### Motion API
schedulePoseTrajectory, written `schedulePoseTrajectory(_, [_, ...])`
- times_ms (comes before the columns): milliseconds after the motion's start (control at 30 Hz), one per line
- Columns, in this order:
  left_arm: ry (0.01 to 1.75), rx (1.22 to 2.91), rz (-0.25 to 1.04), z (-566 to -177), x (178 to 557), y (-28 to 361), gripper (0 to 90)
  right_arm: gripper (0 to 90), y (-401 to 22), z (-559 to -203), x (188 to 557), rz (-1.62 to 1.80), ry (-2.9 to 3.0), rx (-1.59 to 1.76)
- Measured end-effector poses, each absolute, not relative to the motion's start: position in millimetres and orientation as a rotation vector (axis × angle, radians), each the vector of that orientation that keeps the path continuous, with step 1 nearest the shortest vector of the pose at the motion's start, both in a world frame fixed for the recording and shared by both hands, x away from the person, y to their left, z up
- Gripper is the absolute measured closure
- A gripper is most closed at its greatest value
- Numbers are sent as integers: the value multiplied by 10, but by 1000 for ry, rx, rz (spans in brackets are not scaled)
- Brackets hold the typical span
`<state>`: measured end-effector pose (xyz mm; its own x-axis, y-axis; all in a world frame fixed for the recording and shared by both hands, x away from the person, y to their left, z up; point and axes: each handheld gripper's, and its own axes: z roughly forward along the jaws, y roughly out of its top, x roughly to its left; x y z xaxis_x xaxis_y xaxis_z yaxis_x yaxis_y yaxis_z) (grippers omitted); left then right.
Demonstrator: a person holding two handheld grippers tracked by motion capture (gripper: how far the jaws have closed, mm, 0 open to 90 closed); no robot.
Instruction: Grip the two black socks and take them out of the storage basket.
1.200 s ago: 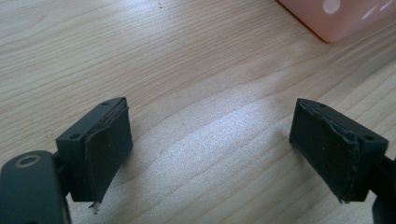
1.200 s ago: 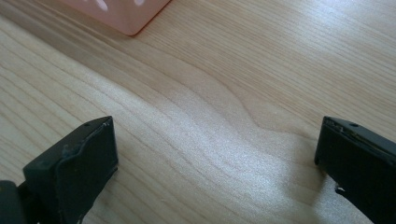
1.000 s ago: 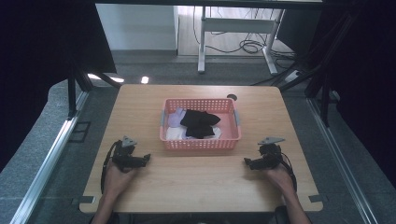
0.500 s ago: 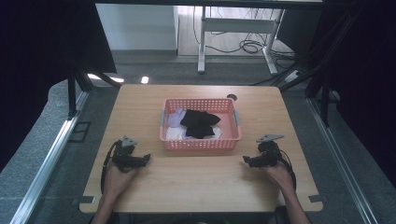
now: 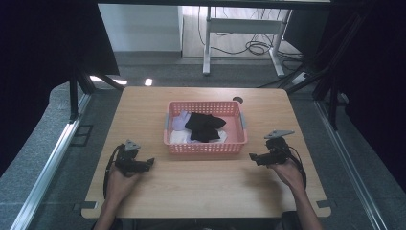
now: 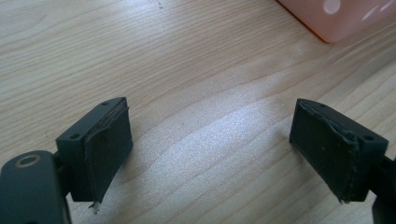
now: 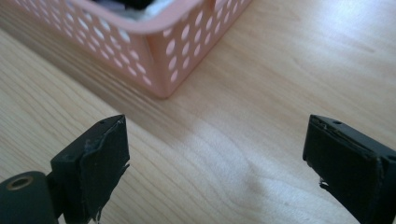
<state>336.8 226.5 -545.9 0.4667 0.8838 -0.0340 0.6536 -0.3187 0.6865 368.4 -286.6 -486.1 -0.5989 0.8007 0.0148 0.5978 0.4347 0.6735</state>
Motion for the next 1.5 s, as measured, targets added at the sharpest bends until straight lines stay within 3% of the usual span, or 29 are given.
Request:
schedulePoseTrajectory(700, [1272,2076,465,-5460,3369,2265,128,131,-2843,-4415,3927,959,2401,1201])
schedulePoseTrajectory(1000, [1270,2074,465,-5462,3370,2266,128,137,-2618,-4205,4153,964,2445,1188])
schedulePoseTrajectory(1500, [1268,2079,464,-5460,3372,2270,127,170,-2110,-4188,4536,915,2520,1146])
